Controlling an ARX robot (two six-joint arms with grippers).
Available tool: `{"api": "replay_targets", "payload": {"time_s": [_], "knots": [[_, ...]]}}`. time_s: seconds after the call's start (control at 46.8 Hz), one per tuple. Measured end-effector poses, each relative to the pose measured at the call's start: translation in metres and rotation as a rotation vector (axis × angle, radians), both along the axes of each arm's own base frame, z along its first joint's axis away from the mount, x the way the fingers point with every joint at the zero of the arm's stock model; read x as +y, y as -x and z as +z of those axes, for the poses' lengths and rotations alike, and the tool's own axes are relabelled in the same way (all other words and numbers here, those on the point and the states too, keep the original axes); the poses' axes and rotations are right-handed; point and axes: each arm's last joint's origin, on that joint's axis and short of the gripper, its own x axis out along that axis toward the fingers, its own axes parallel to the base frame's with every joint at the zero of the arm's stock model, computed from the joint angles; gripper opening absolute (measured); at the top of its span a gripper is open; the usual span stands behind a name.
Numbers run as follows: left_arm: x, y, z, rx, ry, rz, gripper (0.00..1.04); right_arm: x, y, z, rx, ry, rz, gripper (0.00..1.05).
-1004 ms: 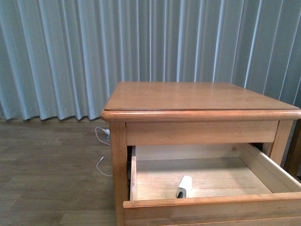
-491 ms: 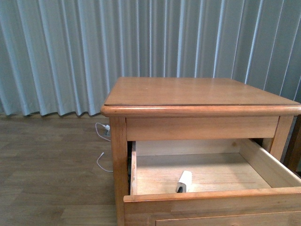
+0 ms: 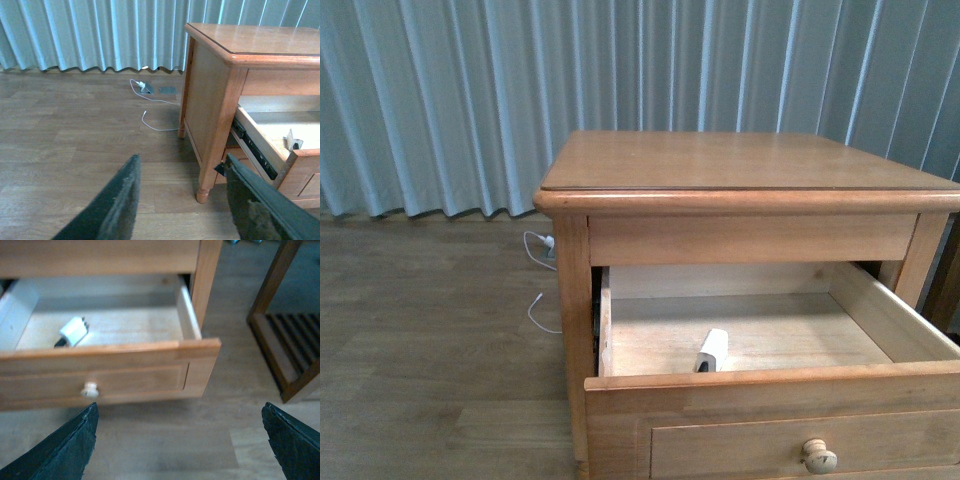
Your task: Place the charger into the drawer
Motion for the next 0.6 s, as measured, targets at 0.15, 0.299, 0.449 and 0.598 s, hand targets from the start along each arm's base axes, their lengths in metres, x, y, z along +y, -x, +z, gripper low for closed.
{"api": "replay_targets", "payload": {"time_s": [0.15,0.299,0.449,0.598], "knots": [[0.000,0.000,0.000,0.000,0.000,0.000,0.84,0.005,-0.021,-0.008,0.167,-0.009,0.070,0.97],[0.000,0.000,0.000,0.000,-0.002,0.000,1.00,0.013,-0.045,-0.010,0.212,0.022,0.105,0.97],[0.000,0.000,0.000,0.000,-0.002,0.000,0.99,0.021,-0.073,-0.018,0.276,0.031,0.145,0.97],[0.000,0.000,0.000,0.000,-0.002,0.000,0.99,0.032,-0.102,-0.033,0.345,0.029,0.170,0.97]]}}
